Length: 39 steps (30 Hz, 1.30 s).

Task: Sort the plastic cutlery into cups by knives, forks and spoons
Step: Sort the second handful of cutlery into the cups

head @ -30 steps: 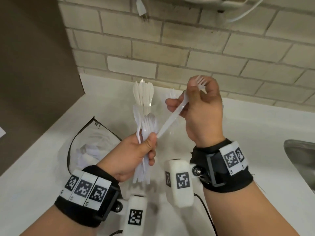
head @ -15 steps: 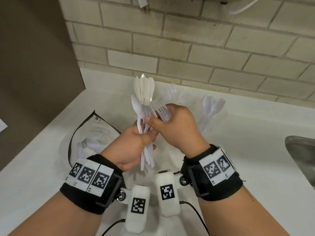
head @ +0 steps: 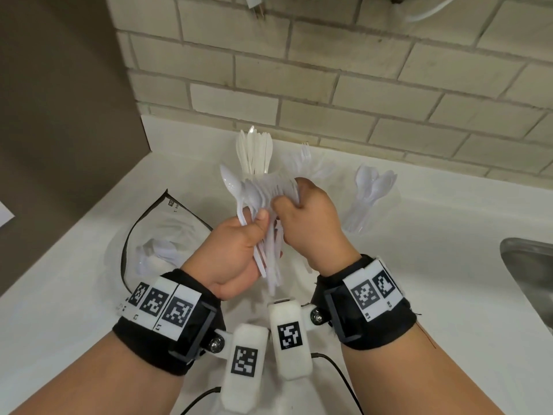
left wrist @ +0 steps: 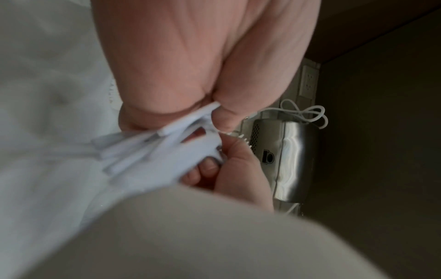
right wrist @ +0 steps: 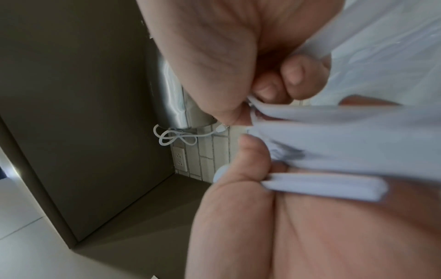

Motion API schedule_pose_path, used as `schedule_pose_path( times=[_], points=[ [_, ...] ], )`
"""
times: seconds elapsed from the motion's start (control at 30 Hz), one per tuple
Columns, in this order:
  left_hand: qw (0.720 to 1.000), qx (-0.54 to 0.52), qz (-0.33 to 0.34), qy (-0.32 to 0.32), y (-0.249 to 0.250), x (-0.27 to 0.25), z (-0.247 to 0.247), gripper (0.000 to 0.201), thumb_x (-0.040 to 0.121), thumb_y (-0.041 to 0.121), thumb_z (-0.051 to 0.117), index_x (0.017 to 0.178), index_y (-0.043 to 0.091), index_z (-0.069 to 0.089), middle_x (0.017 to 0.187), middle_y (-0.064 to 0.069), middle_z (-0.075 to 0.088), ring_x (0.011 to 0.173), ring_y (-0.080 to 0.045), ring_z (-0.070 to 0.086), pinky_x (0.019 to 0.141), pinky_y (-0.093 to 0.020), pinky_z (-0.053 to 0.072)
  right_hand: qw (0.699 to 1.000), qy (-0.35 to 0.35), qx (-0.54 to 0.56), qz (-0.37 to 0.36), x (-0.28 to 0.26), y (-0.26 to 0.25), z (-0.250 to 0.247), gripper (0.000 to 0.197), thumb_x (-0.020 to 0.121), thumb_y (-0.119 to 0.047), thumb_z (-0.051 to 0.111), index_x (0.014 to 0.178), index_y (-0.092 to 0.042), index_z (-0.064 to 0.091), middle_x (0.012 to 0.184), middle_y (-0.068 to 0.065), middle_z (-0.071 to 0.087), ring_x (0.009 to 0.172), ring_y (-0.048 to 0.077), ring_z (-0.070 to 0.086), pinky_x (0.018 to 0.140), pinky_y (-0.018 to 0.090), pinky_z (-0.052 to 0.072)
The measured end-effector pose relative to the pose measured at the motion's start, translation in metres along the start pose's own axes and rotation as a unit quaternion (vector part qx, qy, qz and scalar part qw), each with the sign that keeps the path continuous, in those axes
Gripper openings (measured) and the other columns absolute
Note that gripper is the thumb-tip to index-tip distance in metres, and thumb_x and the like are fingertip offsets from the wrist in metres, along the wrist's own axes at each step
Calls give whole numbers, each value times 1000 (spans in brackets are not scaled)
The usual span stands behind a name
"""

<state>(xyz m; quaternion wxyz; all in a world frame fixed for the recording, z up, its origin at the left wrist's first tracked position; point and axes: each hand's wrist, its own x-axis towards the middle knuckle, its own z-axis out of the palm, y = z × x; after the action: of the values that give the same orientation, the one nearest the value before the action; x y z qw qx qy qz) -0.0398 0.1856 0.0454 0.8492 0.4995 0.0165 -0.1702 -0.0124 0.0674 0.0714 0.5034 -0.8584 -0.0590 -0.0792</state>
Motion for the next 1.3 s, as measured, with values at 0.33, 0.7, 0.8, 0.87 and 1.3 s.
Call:
schedule_pose_path(
  times=[0.33, 0.7, 0.8, 0.87, 1.3],
  points=[
    [997, 46, 5, 65, 2, 6, 3, 32, 102, 14, 40, 129, 3, 52, 110, -18, 62, 96, -27, 61, 90, -41, 52, 998, 49, 28, -28, 0, 8, 1, 9, 95, -18, 53, 89, -13, 48, 65, -10, 51, 54, -4, 52, 50, 8, 38],
    [986, 147, 2, 78, 6, 3, 0, 19, 101, 18, 43, 115, 18, 55, 85, 3, 54, 68, -11, 44, 65, -26, 38, 991, 31, -97, -92, 8, 0, -1, 11, 85, -14, 58, 92, -14, 49, 67, -12, 48, 62, 12, 48, 51, 9, 34],
    [991, 111, -6, 72, 9, 1, 1, 17, 102, 19, 42, 106, 22, 57, 83, 4, 55, 66, -10, 44, 64, -25, 37, 988, 22, -118, -95, 8, 0, -1, 20, 88, -29, 63, 82, -19, 47, 63, -16, 44, 56, 3, 44, 51, 5, 35],
    [993, 95, -13, 69, 10, 0, 2, 18, 102, 17, 41, 101, 21, 59, 79, 5, 56, 66, -9, 46, 66, -26, 37, 991, 11, -106, -76, 8, -2, -1, 28, 83, -38, 70, 80, -20, 48, 64, -15, 48, 57, -1, 46, 51, 2, 35],
    [998, 13, 13, 57, 11, -1, 4, 28, 101, 11, 39, 118, 8, 60, 93, -7, 73, 85, -19, 71, 75, -34, 59, 995, -21, 84, 43, 7, -3, -5, 22, 83, -16, 65, 84, 6, 63, 81, 25, 68, 76, 39, 67, 68, 53, 56]
  ],
)
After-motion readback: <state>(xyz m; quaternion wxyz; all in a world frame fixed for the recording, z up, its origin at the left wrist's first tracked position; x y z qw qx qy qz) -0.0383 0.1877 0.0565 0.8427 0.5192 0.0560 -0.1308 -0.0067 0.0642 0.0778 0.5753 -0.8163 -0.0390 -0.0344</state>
